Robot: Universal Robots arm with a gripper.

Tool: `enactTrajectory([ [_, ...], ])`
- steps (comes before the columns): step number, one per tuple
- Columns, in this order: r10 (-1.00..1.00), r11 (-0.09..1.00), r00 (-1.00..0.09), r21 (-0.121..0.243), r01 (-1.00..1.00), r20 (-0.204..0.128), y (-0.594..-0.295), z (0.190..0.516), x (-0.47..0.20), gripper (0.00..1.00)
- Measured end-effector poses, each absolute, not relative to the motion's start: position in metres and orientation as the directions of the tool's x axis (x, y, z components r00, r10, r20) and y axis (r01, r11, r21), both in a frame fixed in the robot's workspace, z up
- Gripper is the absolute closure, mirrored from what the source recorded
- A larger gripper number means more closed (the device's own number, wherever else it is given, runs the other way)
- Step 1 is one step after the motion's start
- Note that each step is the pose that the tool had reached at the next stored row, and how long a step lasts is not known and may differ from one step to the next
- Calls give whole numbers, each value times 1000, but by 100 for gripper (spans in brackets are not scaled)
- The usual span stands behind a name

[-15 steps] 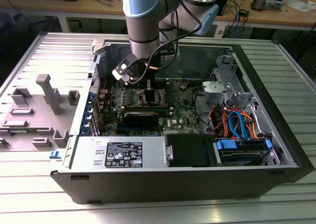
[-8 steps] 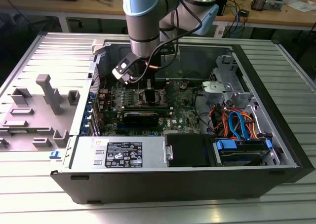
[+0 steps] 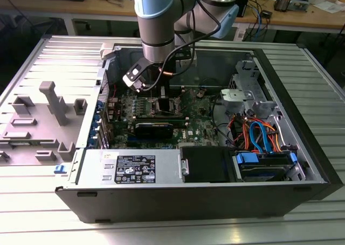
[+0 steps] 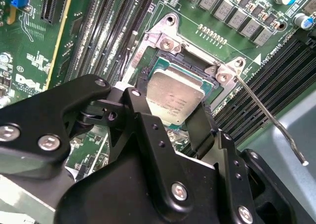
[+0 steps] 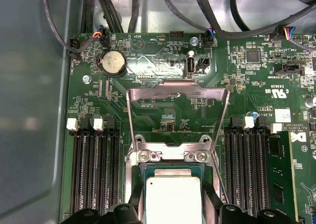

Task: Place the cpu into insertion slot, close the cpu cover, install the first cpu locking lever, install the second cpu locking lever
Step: 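Place the cpu into insertion slot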

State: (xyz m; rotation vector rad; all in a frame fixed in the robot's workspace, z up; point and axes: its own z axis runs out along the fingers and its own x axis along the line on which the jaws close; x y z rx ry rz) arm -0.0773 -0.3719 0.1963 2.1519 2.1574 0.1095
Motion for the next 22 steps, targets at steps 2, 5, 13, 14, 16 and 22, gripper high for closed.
enactTrajectory([
  [2,1000,1,0,116,993,-14,-372,196,-77,44],
  [5,1000,-2,4,116,993,-13,-372,195,-77,44],
  [13,1000,-27,28,116,993,-14,-372,194,-78,44],
  [14,1000,-27,28,116,993,-14,-372,194,-78,44],
  [16,1000,-27,28,116,993,-14,-372,192,-78,44],
  [22,1000,-27,28,116,993,-13,-372,192,-78,37],
])
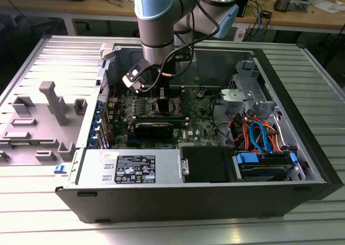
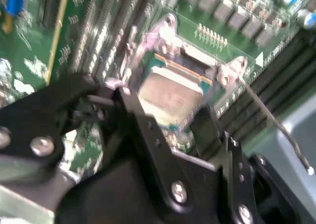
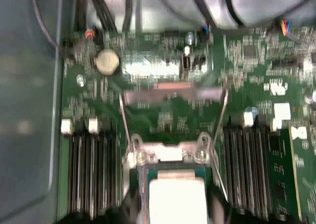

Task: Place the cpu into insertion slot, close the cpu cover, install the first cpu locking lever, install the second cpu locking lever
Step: 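Place the cpu into insertion slot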

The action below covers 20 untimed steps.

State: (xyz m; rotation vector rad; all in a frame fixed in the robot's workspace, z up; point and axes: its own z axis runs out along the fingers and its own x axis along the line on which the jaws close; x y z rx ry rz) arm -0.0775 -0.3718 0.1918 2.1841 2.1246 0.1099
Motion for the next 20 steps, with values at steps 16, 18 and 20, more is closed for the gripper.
enactTrajectory([
  [16,999,-35,36,114,993,-12,-372,197,-75,40],
  [18,999,-35,37,114,993,-12,-372,197,-75,45],
  [20,999,-35,36,114,993,-12,-372,197,-75,45],
])
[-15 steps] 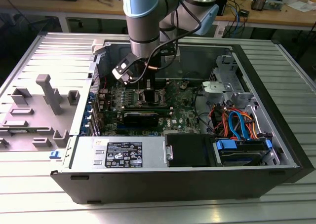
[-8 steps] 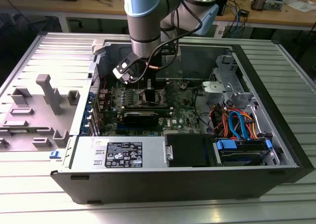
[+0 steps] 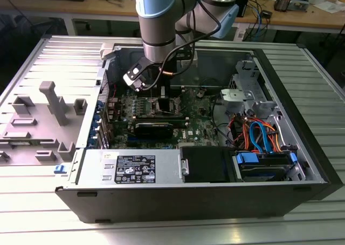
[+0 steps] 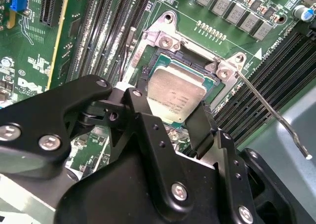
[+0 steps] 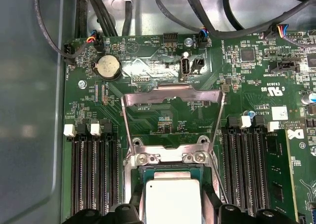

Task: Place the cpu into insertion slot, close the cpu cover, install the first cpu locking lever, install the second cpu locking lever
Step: 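Place the cpu into insertion slot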

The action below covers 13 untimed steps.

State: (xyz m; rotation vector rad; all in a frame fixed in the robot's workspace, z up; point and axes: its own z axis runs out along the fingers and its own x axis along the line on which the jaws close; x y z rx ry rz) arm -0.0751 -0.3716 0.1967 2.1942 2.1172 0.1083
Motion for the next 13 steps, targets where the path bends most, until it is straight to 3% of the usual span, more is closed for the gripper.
enactTrajectory([
  [13,1000,-6,8,114,993,-12,-372,197,-74,45],
])
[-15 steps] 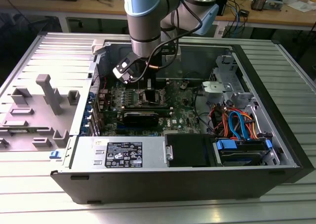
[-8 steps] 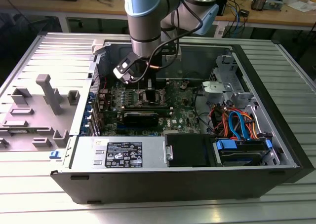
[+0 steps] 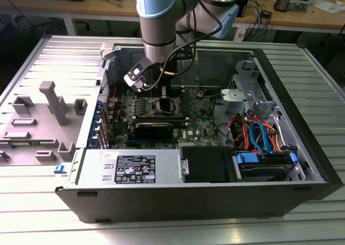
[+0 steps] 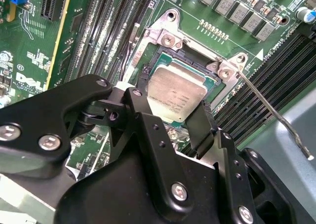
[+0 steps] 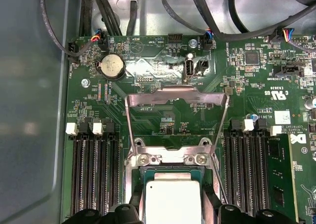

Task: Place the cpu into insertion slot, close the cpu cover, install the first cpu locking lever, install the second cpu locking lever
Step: 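Place the cpu into insertion slot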

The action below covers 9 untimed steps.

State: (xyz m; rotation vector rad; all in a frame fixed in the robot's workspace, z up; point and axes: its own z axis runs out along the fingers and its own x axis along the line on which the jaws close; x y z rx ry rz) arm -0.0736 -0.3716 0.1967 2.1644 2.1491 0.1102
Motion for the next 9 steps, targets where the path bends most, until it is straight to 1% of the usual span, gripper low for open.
enactTrajectory([
  [9,1000,-6,8,114,993,-12,-372,197,-73,45],
])
